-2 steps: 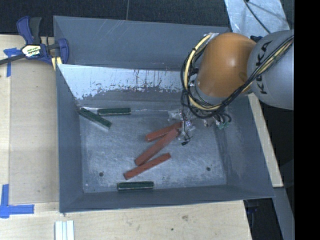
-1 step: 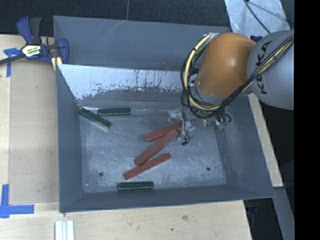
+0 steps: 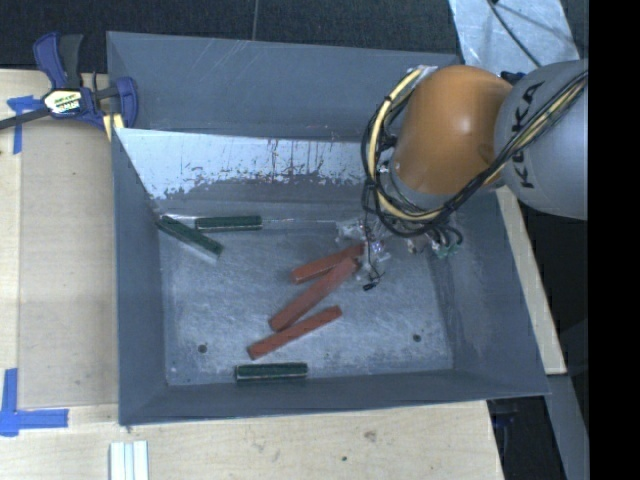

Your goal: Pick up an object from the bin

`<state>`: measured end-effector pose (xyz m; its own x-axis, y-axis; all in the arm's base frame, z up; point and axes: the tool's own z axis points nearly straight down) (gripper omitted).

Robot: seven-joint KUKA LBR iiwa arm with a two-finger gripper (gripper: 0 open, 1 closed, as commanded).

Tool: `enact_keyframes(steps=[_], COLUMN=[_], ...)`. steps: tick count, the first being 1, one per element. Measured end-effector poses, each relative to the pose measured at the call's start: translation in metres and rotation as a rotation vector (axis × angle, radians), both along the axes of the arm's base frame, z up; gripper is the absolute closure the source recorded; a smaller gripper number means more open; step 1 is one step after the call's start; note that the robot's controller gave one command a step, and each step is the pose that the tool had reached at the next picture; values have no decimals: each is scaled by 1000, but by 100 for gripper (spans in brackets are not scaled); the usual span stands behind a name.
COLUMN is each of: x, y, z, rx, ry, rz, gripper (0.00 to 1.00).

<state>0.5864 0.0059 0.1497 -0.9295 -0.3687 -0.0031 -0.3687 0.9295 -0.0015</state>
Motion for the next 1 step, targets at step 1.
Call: enact_keyframes(steps=[1], x=[4], y=[10], z=[132], rx=[1], ry=[-1], rz=[59], gripper=[100])
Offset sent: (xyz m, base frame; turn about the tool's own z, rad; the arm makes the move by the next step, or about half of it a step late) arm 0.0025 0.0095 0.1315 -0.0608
